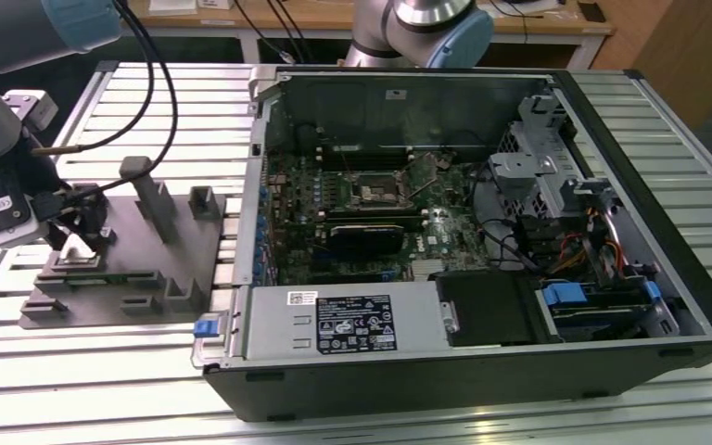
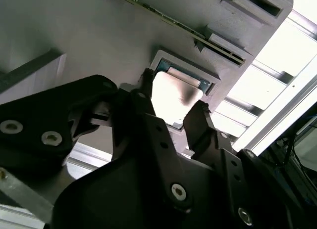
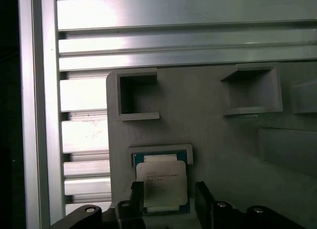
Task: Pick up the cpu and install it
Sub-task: 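Pick up the cpu and move it towards the insertion slot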
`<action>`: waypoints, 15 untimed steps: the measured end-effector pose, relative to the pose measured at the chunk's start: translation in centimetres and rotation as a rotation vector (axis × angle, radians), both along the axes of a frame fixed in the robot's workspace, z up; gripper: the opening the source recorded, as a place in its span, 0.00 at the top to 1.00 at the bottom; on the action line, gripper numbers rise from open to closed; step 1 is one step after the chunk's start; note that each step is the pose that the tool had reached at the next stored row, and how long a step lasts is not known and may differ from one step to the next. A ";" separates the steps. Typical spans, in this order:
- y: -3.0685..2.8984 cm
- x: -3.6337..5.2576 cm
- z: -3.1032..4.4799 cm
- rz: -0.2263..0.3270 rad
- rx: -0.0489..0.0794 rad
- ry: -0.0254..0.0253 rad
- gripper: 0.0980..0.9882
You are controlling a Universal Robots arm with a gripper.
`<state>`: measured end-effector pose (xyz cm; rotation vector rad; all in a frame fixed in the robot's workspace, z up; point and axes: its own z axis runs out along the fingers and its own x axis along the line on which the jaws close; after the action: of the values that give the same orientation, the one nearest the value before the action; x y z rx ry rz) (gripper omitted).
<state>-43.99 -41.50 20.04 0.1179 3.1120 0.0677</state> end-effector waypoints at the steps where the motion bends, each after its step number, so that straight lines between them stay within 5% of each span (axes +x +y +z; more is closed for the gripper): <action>1: 0.00 0.00 0.00 0.000 0.000 0.0001 0.45; 8: 0.00 0.00 -0.02 0.000 0.000 0.0001 0.19; 15: 0.00 0.00 -0.21 0.008 0.000 0.0000 0.19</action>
<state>-43.99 -41.49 19.83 0.1051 3.1126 0.0679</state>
